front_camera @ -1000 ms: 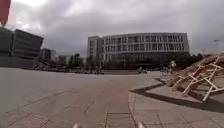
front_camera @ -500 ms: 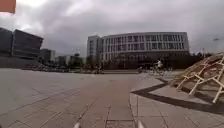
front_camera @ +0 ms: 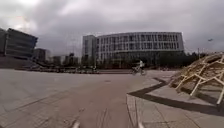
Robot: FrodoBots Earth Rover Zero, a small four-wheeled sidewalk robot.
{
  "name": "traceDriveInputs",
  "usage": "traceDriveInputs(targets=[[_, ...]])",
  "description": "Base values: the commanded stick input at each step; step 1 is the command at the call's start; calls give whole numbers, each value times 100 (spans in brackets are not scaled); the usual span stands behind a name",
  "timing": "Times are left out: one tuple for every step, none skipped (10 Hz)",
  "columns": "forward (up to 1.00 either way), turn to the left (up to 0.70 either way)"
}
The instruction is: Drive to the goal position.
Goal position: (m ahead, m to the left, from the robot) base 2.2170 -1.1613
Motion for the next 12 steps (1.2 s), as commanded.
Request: traceDriveInputs(targets=[[45,-12],[45,0],[45,0],[45,0],[45,0],[45,0],[45,0],[45,0],[45,0],[45,0],[45,0],[45,0]])
